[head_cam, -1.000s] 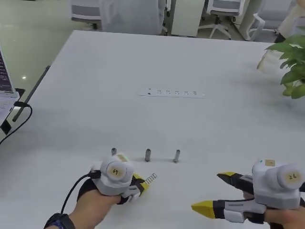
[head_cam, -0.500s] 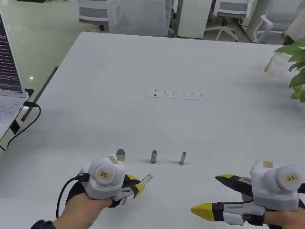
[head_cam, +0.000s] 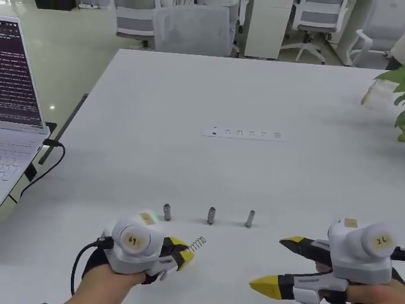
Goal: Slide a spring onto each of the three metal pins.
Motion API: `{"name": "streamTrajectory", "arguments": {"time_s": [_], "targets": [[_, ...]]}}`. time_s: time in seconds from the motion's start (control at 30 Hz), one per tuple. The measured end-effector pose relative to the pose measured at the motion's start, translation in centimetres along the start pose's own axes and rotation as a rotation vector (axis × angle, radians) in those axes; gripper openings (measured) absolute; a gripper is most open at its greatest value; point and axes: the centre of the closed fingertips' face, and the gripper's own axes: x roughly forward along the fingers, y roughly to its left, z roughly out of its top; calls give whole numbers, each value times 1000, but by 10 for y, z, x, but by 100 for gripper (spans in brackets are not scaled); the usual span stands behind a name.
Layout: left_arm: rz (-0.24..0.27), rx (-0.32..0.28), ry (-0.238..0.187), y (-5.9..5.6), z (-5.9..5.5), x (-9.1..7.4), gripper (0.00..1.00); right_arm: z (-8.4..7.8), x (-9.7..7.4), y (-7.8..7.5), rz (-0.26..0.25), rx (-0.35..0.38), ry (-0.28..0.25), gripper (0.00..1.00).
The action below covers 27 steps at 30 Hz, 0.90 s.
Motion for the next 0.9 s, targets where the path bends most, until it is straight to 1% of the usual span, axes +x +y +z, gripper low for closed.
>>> {"name": "streamTrajectory", "arguments": {"time_s": [0.23, 0.4, 0.47, 0.73, 0.9], "targets": [[-7, 23, -26, -4, 10, -8, 2, 8, 13, 11, 56, -29, 7, 74], [-15, 35, -34, -6, 14, -12, 2, 14, 21, 18, 97, -38, 4, 70], [-18, 40, -37, -8, 16, -13, 2, 16, 24, 23, 120, -37, -2, 67], [-33, 59, -46, -15, 20, -17, 2, 23, 32, 28, 163, -39, -14, 59], [-53, 74, -39, -22, 19, -15, 2, 26, 40, 33, 195, -54, -8, 53]]}}
